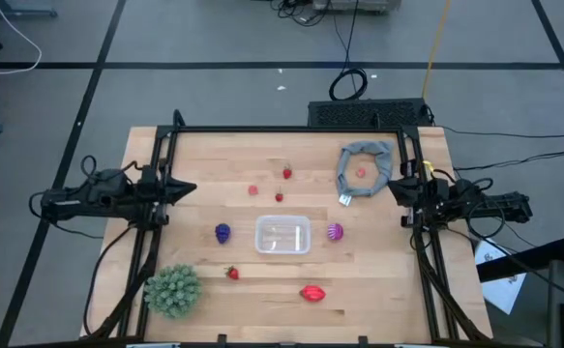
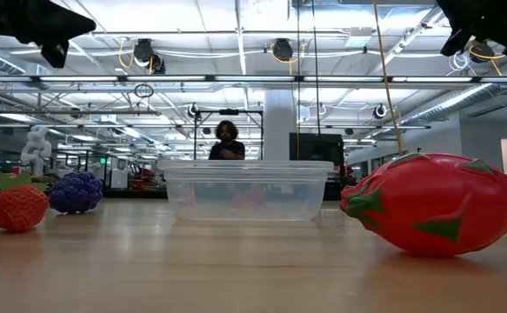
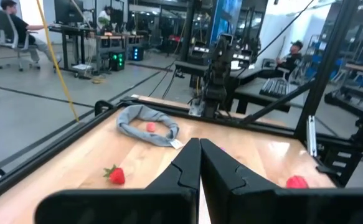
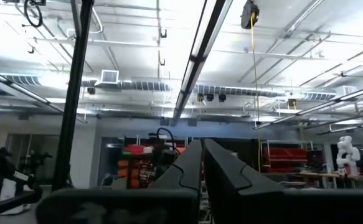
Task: Pick and placing Produce into tupperware
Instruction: Put the right peach into the bin
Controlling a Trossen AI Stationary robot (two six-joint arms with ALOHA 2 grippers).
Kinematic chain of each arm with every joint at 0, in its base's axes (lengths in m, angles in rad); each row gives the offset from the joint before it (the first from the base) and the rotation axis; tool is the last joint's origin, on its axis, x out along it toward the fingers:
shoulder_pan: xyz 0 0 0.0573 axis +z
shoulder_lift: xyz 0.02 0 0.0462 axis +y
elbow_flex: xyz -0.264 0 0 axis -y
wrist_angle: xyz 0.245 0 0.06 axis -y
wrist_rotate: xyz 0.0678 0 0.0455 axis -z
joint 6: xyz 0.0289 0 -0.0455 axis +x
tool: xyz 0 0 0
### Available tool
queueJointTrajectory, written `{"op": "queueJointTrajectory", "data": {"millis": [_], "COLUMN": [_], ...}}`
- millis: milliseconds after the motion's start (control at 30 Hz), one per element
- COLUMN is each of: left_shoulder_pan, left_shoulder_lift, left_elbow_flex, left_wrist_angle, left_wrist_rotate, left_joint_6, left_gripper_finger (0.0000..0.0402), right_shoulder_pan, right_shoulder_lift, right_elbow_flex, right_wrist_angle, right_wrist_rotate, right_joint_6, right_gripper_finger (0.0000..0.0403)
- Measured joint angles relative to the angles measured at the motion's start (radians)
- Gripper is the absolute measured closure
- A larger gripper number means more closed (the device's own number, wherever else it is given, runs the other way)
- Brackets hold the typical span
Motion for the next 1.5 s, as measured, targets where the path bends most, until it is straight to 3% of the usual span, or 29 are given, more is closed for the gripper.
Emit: {"op": "queueJointTrajectory", "data": {"millis": [300,733,933,1067,1167,1500], "left_shoulder_pan": [0.000,0.000,0.000,0.000,-0.001,-0.001], "left_shoulder_lift": [0.036,0.044,0.044,0.044,0.044,0.044], "left_elbow_flex": [0.010,0.010,0.010,0.010,0.010,0.010], "left_wrist_angle": [-0.061,-0.094,-0.093,-0.092,-0.092,-0.099], "left_wrist_rotate": [-0.063,-0.067,-0.075,-0.077,-0.095,-0.136], "left_joint_6": [-0.014,-0.033,-0.033,-0.033,-0.032,-0.032], "left_gripper_finger": [0.0392,0.0392,0.0392,0.0392,0.0392,0.0392], "right_shoulder_pan": [0.000,0.000,0.000,0.000,0.000,0.000], "right_shoulder_lift": [0.000,0.000,0.001,0.045,0.153,0.736], "right_elbow_flex": [0.000,0.000,0.017,0.180,0.358,1.036], "right_wrist_angle": [-0.003,-0.032,-0.051,-0.222,-0.411,-1.058], "right_wrist_rotate": [0.001,0.002,0.019,0.029,0.043,0.332], "right_joint_6": [-0.063,-0.056,-0.137,-0.187,-0.176,-0.165], "right_gripper_finger": [0.0394,0.0394,0.0394,0.0384,0.0365,0.0286]}}
